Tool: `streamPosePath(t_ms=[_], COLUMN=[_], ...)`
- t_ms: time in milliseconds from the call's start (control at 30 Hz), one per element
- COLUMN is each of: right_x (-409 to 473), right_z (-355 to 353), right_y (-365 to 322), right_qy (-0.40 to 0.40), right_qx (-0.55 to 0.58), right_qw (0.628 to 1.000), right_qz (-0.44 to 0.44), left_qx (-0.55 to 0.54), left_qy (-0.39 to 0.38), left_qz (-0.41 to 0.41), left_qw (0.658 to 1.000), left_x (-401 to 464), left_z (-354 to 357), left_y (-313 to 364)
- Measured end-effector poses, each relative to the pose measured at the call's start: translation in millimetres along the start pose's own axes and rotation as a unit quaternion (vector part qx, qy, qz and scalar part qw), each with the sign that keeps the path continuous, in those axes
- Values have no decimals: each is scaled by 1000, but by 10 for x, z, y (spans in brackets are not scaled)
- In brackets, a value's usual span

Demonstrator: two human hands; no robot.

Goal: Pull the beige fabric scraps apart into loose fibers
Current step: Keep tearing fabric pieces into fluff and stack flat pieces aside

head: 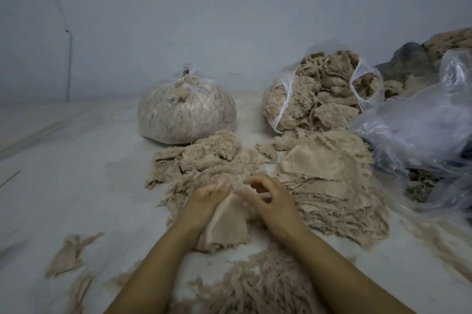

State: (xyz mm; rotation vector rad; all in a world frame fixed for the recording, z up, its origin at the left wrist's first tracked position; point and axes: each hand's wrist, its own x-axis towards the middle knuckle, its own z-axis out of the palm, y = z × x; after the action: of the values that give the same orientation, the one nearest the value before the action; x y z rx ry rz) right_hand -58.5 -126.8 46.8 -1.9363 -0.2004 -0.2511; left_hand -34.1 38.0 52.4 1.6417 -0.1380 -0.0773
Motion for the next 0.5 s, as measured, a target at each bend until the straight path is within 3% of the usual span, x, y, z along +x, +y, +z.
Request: streamPosePath(t_ms=[100, 267, 500], right_x=[-24, 8, 22], right_z=[86, 112, 35], right_y=[-24, -2, 12], right_qy=[-27, 28, 71], right_qx=[41, 37, 202], right_qw=[999, 999, 972], right_qz=[-22, 1, 93], left_qx=[34, 46, 5], left_qy=[-57, -96, -74], left_qz=[2, 35, 4], left_qw=[998, 994, 997], left_x=[-43, -70, -55], left_z=[70, 101, 59], left_y=[25, 36, -2])
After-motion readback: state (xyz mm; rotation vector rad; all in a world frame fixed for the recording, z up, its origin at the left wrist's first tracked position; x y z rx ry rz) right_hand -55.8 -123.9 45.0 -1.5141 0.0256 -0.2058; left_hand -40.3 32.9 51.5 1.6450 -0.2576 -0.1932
